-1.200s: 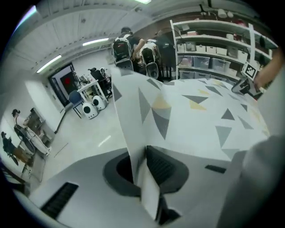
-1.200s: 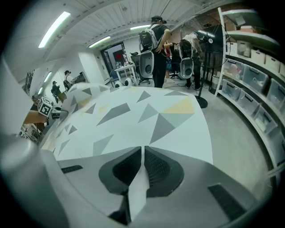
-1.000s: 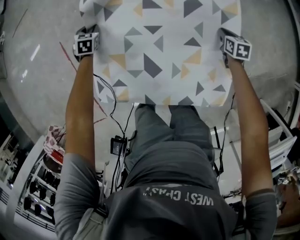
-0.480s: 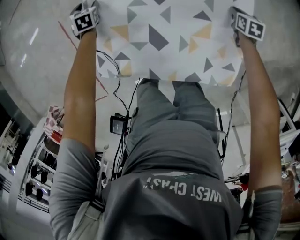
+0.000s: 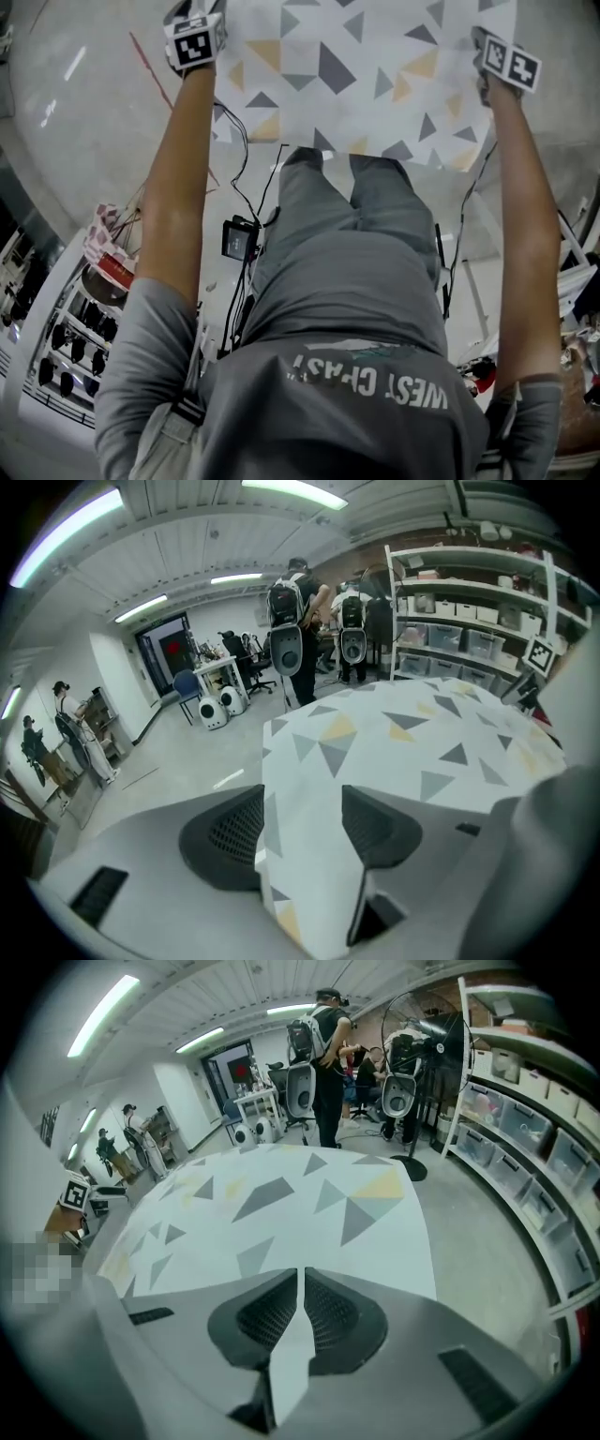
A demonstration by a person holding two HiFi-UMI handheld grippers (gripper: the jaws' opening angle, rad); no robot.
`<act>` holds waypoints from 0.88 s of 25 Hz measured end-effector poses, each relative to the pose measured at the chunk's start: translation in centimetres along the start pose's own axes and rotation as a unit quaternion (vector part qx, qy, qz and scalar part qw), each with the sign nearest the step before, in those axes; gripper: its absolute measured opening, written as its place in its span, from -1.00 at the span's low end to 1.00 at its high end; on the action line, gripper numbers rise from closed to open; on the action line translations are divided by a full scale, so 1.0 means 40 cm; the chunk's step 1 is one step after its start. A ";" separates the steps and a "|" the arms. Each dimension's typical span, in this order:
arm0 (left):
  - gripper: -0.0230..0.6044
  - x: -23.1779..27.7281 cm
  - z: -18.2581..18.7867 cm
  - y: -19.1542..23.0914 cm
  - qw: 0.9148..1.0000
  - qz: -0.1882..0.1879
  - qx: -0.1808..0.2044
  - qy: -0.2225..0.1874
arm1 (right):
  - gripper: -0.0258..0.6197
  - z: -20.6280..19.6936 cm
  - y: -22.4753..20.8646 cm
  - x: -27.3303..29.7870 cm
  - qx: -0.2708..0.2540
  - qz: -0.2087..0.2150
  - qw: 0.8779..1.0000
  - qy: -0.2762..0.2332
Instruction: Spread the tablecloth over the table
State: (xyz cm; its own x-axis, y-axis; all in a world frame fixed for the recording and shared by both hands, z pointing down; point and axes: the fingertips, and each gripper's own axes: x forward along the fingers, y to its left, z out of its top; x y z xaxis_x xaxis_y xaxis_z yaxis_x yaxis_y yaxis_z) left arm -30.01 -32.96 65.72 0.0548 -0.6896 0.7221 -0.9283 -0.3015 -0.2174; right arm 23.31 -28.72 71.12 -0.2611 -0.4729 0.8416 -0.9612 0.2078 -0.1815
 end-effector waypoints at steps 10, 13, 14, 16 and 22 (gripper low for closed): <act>-0.86 -0.271 0.194 -0.074 0.989 -0.066 0.014 -0.132 | -0.89 0.173 0.274 -0.245 -0.022 0.062 0.992 -0.111; -0.93 -0.384 0.267 -0.101 0.978 -0.093 0.027 -0.183 | -0.89 0.206 0.384 -0.346 -0.033 0.090 0.985 -0.141; -0.93 -0.423 0.291 -0.112 0.974 -0.103 0.030 -0.198 | -0.89 0.216 0.421 -0.385 -0.038 0.099 0.982 -0.154; -0.93 -0.503 0.338 -0.133 0.966 -0.123 0.034 -0.226 | -0.89 0.235 0.500 -0.466 -0.053 0.116 0.975 -0.180; -0.93 -0.758 0.456 -0.175 0.935 -0.176 0.042 -0.304 | -0.89 0.288 0.715 -0.730 -0.106 0.152 0.949 -0.256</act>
State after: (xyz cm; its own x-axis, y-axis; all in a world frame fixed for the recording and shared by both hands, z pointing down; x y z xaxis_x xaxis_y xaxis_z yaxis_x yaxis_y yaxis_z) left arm -18.47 -21.94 33.37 0.5735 -0.7776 0.2576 -0.7830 -0.6128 -0.1065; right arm 2.44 -18.82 35.50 -0.5848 -0.7061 0.3994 -0.8090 0.5437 -0.2234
